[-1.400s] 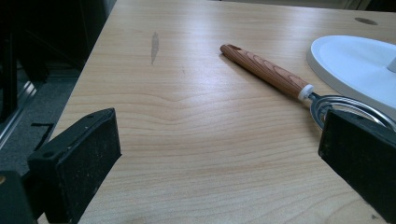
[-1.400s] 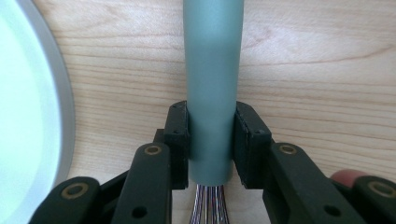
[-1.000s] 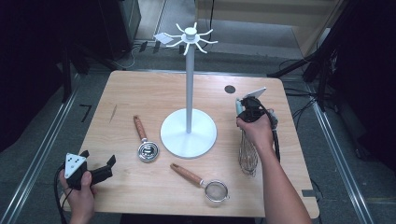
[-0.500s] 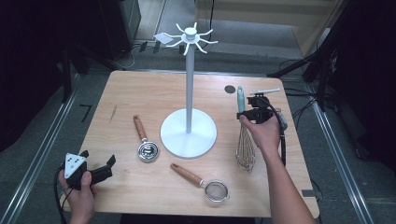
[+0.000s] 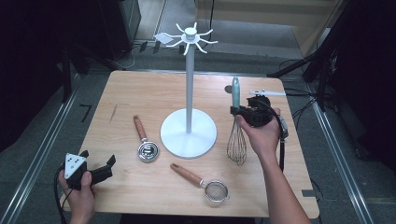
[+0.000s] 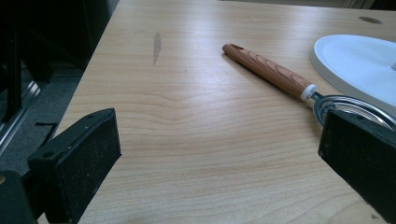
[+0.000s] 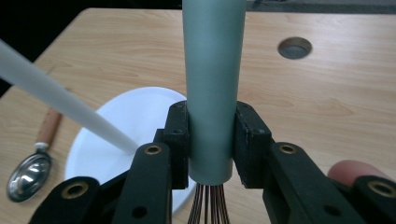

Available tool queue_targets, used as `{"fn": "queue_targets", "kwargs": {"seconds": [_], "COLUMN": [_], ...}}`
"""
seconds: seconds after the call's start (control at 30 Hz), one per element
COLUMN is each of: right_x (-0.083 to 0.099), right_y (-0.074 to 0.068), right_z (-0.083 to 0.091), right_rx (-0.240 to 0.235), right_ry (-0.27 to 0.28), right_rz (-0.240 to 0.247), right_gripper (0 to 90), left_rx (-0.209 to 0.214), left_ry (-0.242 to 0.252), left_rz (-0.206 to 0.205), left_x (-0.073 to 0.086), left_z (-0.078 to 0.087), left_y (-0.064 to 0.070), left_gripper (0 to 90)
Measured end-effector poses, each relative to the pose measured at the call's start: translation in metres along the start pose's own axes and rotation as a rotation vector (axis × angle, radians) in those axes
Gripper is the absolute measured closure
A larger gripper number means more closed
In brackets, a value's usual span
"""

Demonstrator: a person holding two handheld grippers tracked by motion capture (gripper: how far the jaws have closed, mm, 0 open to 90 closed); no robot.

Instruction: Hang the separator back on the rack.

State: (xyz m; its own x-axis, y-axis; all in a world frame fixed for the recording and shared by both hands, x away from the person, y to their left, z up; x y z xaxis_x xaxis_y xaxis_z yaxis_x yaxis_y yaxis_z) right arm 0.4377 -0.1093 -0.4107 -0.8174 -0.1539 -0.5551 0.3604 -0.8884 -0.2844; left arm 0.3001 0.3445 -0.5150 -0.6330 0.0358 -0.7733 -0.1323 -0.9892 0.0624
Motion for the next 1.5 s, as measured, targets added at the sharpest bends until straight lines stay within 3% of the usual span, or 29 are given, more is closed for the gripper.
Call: {"fn": "queue_targets", "kwargs": {"seconds": [0.43, 0.73, 1.03, 1.5], "right_x": [-0.005, -0.009, -0.012, -0.016], "right_y": [-0.036, -0.063, -0.082, -0.103], "right_z": [0.024, 0.041, 0.052, 0.074], "right_rx": [-0.089, -0.135, -0.163, -0.201], "right_ry": [0.126, 0.201, 0.267, 0.356], "right_rz": [0.084, 0.168, 0.228, 0.279], "right_gripper": [71.3, 71.2, 71.2, 71.2], "left_rx": [0.002, 0.0, 0.0, -0.001], "left_ry": [0.001, 0.0, 0.002, 0.004], "left_rz": [0.0, -0.002, -0.001, -0.003], "left_x": [0.0, 0.0, 0.0, 0.0], "left_z": [0.0, 0.0, 0.0, 0.0], "left_y": [0.0, 0.0, 0.0, 0.0], "left_gripper": [0.0, 0.0, 0.0, 0.0]}}
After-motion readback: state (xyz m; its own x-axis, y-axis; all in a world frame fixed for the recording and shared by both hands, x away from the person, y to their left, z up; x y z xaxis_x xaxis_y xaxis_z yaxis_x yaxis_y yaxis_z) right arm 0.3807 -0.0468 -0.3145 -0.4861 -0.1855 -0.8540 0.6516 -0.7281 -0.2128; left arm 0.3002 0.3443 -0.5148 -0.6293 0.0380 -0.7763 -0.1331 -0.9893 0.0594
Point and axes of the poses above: each handheld gripper's, and its own axes: z roughly backward along the jaws, x roughly out of its underside, y roughly to its right, the point moved 8 cm from there along -z, roughly forward along the jaws, and after that the axes turned 15 degrees about -y, right-handed, at the moved point
